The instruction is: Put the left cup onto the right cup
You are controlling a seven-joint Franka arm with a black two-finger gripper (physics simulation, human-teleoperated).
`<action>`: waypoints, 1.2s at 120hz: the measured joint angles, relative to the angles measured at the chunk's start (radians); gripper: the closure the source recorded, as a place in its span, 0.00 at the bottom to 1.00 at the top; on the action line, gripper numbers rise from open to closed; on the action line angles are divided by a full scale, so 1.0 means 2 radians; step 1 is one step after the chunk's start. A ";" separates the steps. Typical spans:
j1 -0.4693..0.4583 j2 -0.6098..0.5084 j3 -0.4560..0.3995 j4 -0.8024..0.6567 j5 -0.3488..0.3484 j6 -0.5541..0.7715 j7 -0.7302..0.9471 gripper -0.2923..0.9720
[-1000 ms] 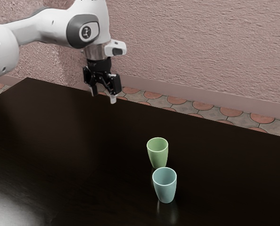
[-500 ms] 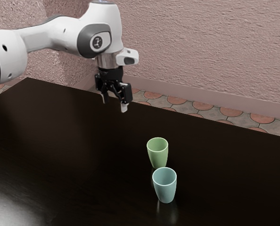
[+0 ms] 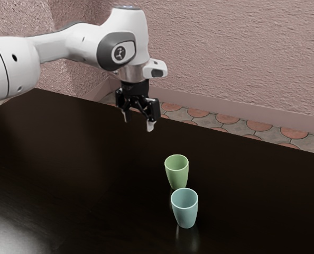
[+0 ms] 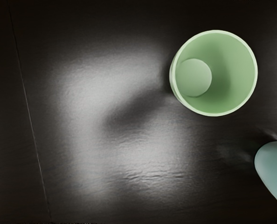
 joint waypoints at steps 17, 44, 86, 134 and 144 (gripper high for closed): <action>-0.011 0.003 0.000 0.000 -0.003 0.001 -0.023 0.25; -0.021 0.020 0.000 0.001 -0.008 0.007 -0.050 0.25; -0.021 0.060 -0.001 0.020 -0.009 0.027 -0.075 0.25; -0.017 0.094 -0.001 0.036 -0.015 0.040 -0.090 0.25; -0.013 0.100 -0.002 0.038 -0.015 0.043 -0.091 0.25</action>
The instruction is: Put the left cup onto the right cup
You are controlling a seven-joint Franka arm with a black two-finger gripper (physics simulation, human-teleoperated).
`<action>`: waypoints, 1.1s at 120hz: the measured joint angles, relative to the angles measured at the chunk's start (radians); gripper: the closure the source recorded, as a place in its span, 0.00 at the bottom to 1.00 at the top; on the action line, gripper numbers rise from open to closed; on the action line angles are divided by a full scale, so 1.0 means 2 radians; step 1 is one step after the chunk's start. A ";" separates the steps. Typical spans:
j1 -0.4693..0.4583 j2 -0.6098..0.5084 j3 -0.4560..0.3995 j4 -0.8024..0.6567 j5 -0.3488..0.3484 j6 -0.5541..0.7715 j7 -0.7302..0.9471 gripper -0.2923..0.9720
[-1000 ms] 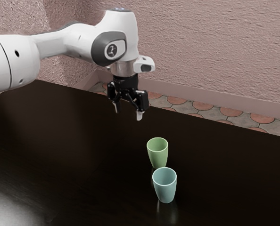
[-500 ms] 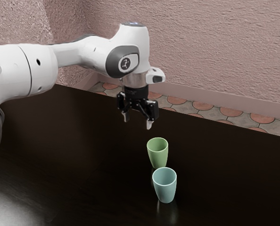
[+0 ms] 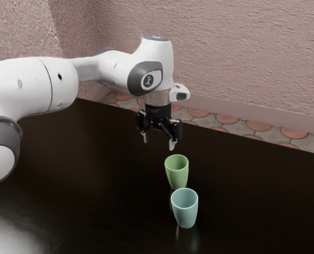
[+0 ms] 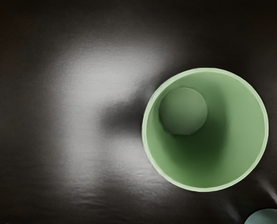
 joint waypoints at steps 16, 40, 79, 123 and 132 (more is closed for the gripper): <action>0.006 0.011 -0.001 0.007 0.000 0.002 -0.002 0.25; 0.013 0.025 -0.003 0.011 0.000 0.008 -0.005 0.25; 0.014 0.048 -0.007 0.030 -0.001 0.014 -0.009 0.25; 0.018 0.066 -0.010 0.039 -0.002 0.015 -0.011 0.25; 0.021 0.070 -0.012 0.041 -0.002 0.015 -0.011 0.25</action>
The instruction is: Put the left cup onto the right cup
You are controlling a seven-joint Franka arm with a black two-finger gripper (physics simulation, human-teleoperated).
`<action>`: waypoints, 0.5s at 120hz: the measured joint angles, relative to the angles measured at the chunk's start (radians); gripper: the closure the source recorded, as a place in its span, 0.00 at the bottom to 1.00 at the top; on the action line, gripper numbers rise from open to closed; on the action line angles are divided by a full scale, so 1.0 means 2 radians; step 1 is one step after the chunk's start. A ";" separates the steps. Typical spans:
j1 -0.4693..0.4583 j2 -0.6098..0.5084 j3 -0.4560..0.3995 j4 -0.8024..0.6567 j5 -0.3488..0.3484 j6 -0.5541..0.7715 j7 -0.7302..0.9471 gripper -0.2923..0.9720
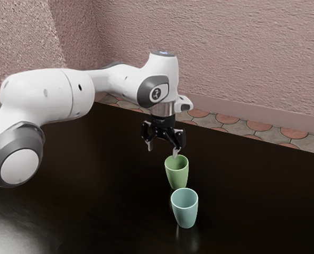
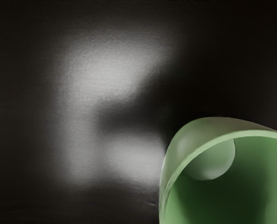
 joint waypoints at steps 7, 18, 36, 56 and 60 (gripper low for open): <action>0.001 0.002 0.000 0.000 0.000 0.000 0.000 0.25; 0.001 0.006 -0.001 0.002 -0.002 0.001 0.000 0.25; 0.002 0.014 -0.001 0.007 -0.005 0.003 -0.001 0.25; 0.002 0.019 -0.001 0.007 -0.007 0.008 -0.001 0.25; 0.002 0.020 -0.001 0.007 -0.007 0.009 -0.001 0.25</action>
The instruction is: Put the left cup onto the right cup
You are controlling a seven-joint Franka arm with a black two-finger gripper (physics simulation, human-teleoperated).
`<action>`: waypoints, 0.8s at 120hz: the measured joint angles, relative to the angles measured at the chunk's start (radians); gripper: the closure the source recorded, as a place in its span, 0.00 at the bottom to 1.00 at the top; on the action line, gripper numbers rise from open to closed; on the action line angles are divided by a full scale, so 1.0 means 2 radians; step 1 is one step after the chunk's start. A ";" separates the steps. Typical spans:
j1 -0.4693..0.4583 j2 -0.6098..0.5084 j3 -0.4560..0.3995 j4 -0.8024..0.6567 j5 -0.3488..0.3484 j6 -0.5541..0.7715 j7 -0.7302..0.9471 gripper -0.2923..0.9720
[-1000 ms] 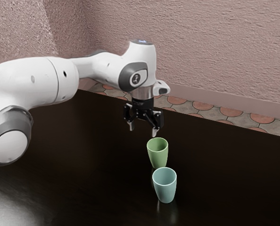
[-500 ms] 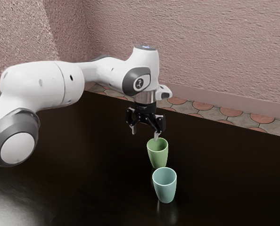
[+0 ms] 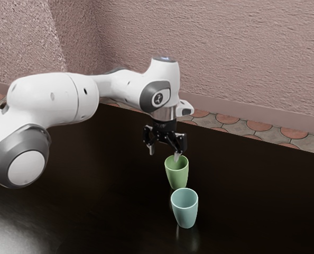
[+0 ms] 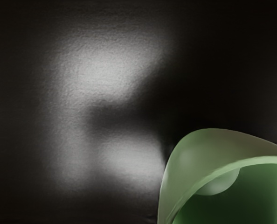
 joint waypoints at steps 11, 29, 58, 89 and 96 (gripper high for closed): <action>0.000 0.002 0.000 0.000 0.000 0.002 0.000 0.25; 0.000 0.007 0.000 0.000 -0.002 0.004 0.000 0.25; -0.001 0.012 0.000 0.000 -0.007 0.008 0.000 0.26; -0.001 0.014 0.000 0.000 -0.010 0.012 0.001 0.31; -0.001 0.015 0.000 0.000 -0.011 0.012 0.001 0.34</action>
